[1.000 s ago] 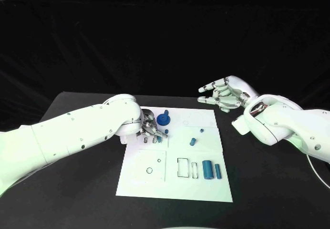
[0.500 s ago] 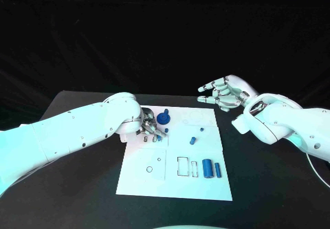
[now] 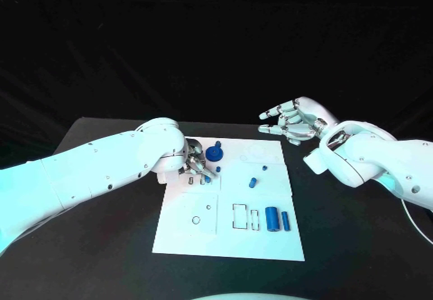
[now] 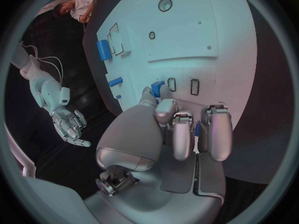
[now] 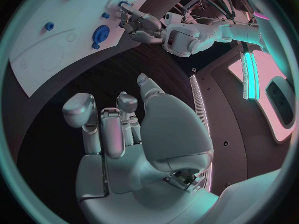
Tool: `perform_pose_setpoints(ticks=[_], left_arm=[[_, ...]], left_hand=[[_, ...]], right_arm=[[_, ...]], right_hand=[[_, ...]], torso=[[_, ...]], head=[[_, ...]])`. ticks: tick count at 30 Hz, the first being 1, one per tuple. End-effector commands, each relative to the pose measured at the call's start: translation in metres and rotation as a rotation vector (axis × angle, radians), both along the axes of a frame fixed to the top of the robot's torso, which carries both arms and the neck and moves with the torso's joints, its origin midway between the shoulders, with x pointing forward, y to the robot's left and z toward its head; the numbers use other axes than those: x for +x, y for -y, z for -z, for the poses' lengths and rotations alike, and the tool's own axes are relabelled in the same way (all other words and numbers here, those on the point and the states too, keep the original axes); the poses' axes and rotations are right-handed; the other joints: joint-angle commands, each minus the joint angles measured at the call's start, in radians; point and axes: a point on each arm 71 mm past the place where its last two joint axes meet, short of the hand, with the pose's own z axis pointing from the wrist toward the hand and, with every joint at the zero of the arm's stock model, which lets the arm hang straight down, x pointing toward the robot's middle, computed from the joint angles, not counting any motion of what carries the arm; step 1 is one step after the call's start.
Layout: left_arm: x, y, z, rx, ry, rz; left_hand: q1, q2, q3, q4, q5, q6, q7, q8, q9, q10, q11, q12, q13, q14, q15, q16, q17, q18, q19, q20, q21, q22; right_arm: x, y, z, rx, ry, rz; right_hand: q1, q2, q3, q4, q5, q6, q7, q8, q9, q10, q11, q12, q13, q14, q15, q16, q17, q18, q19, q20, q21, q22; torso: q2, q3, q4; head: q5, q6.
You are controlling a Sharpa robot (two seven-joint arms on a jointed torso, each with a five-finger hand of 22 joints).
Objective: Assemble the parts on the task board
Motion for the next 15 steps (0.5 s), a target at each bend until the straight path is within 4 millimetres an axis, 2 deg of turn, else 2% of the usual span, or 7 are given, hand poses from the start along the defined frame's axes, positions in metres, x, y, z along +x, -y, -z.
perform_pose_setpoints(ticks=[1,3,4,6,7,11,15], left_arm=[[-0.0024,-0.0050,0.0057,0.059,-0.037,-0.014],[-0.0027,-0.0056,0.0057,0.058,-0.039,-0.012],[-0.0028,-0.0060,0.0057,0.057,-0.040,-0.012],[-0.0028,-0.0070,0.0057,0.053,-0.040,-0.014],[-0.0027,-0.0076,0.0056,0.050,-0.039,-0.017],[-0.0014,-0.0098,0.0044,0.025,-0.021,-0.041],[-0.0009,-0.0108,0.0028,-0.012,-0.001,-0.066]], left_hand=[[0.083,0.010,0.080,-0.044,0.044,-0.018,-0.001,-0.015,-0.003,-0.008,-0.002,-0.015,-0.007,0.105,-0.009,0.002,0.263,-0.005,0.032,-0.007,-0.001,0.123],[0.084,-0.026,0.158,-0.035,0.060,-0.016,0.005,-0.025,0.000,-0.007,0.002,-0.022,-0.010,0.105,-0.003,0.002,0.263,-0.005,0.030,-0.003,-0.003,0.121],[0.029,-0.127,0.355,0.021,0.056,0.004,0.012,-0.036,0.015,0.004,0.002,-0.030,-0.013,0.105,0.015,0.002,0.263,-0.006,0.029,0.009,-0.005,0.123],[0.012,-0.175,0.467,0.017,0.062,-0.003,0.016,-0.036,0.030,0.004,0.006,-0.031,-0.012,0.105,0.002,0.002,0.263,-0.004,0.030,0.003,-0.005,0.124],[-0.024,-0.215,0.558,0.025,0.059,-0.002,0.021,-0.031,0.045,0.006,0.006,-0.031,-0.011,0.105,0.002,0.002,0.263,-0.005,0.030,0.003,-0.006,0.125],[-0.084,-0.265,0.703,-0.014,0.060,-0.002,0.011,-0.019,0.076,0.012,0.004,-0.029,-0.007,0.105,0.005,0.002,0.263,-0.004,0.030,0.005,-0.007,0.126],[-0.121,-0.284,0.755,-0.039,0.077,0.000,0.011,-0.012,0.092,0.018,0.007,-0.024,-0.001,0.105,0.002,0.002,0.263,-0.005,0.032,0.004,-0.006,0.129]], right_arm=[[-0.0008,-0.0022,0.0009,-0.009,-0.006,-0.017],[-0.0008,-0.0023,0.0010,-0.009,-0.007,-0.018],[-0.0008,-0.0023,0.0010,-0.009,-0.007,-0.018],[-0.0008,-0.0024,0.0011,-0.009,-0.008,-0.018],[-0.0008,-0.0024,0.0011,-0.009,-0.008,-0.019],[-0.0007,-0.0024,0.0011,-0.007,-0.007,-0.018],[-0.0007,-0.0029,0.0011,-0.004,0.000,-0.016]], right_hand=[[-0.002,0.005,-0.008,-0.001,0.002,0.005,-0.003,0.006,0.002,-0.004,-0.004,-0.001,0.000,0.057,-0.001,-0.002,0.050,0.011,-0.004,-0.003,-0.004,-0.001],[-0.002,0.005,-0.008,-0.001,0.002,0.005,-0.003,0.006,0.002,-0.004,-0.004,-0.001,0.000,0.057,-0.001,-0.002,0.050,0.011,-0.004,-0.003,-0.004,-0.001],[-0.002,0.005,-0.008,-0.001,0.002,0.005,-0.003,0.006,0.002,-0.004,-0.004,-0.001,0.000,0.057,-0.001,-0.002,0.050,0.011,-0.004,-0.003,-0.004,-0.001],[-0.002,0.005,-0.008,-0.001,0.002,0.005,-0.003,0.006,0.002,-0.004,-0.004,-0.001,0.000,0.057,-0.001,-0.002,0.050,0.011,-0.004,-0.003,-0.004,-0.001],[-0.002,0.005,-0.008,-0.001,0.002,0.005,-0.003,0.006,0.002,-0.004,-0.004,-0.001,0.000,0.057,-0.001,-0.002,0.050,0.011,-0.004,-0.003,-0.004,-0.001],[-0.002,0.005,-0.008,-0.001,0.002,0.005,-0.003,0.006,0.002,-0.004,-0.004,-0.001,0.000,0.057,-0.001,-0.002,0.050,0.011,-0.004,-0.003,-0.004,-0.001],[0.000,0.007,-0.009,-0.001,0.004,0.006,-0.003,0.006,0.002,-0.004,-0.005,-0.001,0.000,0.058,-0.002,-0.002,0.050,0.011,-0.004,-0.003,-0.004,-0.002]], torso=[[0.000,-0.0002,0.0006],[0.000,-0.0004,0.0006],[0.000,-0.0003,0.0004],[-0.001,-0.0001,0.0002],[-0.001,0.0000,0.0002],[0.000,0.0004,0.0008],[-0.002,0.0009,0.0021]], head=[[0.002,-0.001],[0.002,-0.002],[0.003,-0.003],[0.005,-0.003],[0.005,-0.004],[0.006,-0.003],[0.008,-0.002]])
